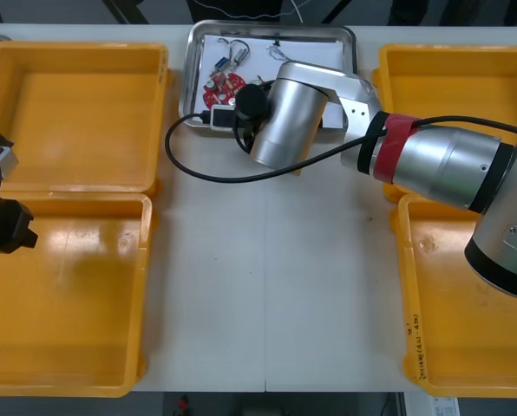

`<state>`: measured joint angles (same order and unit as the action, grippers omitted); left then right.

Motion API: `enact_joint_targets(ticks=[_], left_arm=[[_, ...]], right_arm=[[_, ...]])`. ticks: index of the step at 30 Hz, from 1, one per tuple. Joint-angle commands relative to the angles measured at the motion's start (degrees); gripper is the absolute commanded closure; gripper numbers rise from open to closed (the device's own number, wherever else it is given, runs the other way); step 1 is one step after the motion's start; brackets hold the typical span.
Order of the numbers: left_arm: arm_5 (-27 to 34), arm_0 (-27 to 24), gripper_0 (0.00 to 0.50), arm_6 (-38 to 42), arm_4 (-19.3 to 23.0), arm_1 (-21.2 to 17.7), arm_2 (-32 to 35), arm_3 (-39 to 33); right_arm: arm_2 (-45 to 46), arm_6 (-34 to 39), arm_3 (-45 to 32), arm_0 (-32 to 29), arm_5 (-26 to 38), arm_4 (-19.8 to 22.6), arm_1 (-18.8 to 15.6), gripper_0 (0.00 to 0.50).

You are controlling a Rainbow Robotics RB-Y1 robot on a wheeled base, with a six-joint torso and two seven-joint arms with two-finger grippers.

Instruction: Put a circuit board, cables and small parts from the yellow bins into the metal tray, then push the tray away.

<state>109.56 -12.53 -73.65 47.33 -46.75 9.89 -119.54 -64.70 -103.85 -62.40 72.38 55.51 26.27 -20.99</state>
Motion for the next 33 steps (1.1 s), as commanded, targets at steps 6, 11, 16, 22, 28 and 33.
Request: enact_joint_targets(ticks=[6, 11, 16, 22, 28, 33], left_arm=[[-0.32, 1.1, 0.0, 4.57, 0.4, -2.55, 1.8, -1.66], [-0.32, 1.1, 0.0, 4.57, 0.4, -2.55, 1.8, -1.66], [-0.32, 1.1, 0.0, 4.57, 0.4, -2.55, 1.8, -1.66], [-0.32, 1.1, 0.0, 4.57, 0.4, -2.55, 1.8, -1.66], [-0.32, 1.1, 0.0, 4.57, 0.4, -2.55, 1.8, -1.66], [-0.32, 1.1, 0.0, 4.57, 0.4, -2.55, 1.8, -1.66]], right_arm=[[15.05, -1.35, -11.61, -3.56, 11.91, 6.69, 0.86, 0.0], [22.08, -0.83, -21.28, -9.1, 22.19, 6.78, 0.86, 0.0], [30.52, -0.47, -32.09, -15.69, 34.23, 6.08, 0.86, 0.0], [39.22, 0.23, -42.72, -20.88, 50.58, 4.23, 0.77, 0.0], [46.25, 1.55, -47.99, -23.25, 54.49, 4.06, 0.69, 0.0], [52.49, 7.44, -50.54, -25.36, 54.49, 4.85, 0.16, 0.0]])
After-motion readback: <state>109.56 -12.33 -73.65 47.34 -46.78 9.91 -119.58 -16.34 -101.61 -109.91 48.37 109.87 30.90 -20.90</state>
